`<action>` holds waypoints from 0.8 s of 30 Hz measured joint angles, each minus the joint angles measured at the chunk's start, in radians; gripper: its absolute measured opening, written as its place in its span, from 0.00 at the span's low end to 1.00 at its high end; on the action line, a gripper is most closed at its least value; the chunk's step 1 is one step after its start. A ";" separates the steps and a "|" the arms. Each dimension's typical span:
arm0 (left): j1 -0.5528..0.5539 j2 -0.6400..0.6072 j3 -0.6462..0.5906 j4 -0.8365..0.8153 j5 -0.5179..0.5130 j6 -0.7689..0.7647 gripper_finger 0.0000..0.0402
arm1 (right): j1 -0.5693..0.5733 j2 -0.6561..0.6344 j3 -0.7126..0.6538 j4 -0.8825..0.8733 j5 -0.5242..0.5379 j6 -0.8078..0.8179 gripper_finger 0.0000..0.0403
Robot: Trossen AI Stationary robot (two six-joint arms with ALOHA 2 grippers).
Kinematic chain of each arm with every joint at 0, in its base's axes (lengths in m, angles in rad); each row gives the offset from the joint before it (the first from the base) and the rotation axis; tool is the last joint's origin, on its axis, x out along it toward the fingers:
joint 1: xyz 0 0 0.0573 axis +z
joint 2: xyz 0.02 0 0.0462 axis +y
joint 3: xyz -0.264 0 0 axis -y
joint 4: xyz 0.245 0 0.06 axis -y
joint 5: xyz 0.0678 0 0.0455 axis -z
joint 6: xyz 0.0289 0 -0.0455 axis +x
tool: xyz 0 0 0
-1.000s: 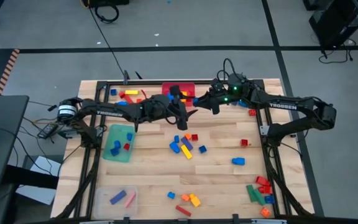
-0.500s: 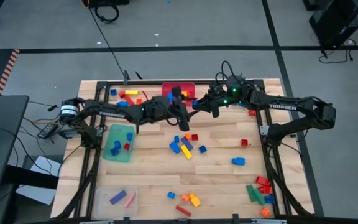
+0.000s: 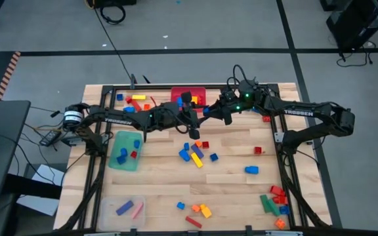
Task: Sort blocks by size
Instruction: Put the blue 4 studded building block into the teal bin
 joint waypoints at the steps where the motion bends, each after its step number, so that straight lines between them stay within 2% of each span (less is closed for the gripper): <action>1: 0.000 0.000 0.000 0.000 0.000 0.000 0.45 | 0.000 0.000 0.000 0.000 0.000 0.000 0.40; 15: -0.001 0.000 0.000 -0.028 -0.013 -0.014 0.44 | -0.044 0.000 0.000 -0.014 -0.031 -0.016 0.56; 21: -0.016 -0.036 -0.002 -0.122 -0.144 -0.015 0.44 | -0.082 -0.003 0.003 -0.150 -0.028 -0.030 0.58; 24: -0.026 -0.088 0.030 -0.258 -0.234 -0.113 0.43 | -0.090 0.003 -0.003 -0.255 -0.011 -0.039 0.58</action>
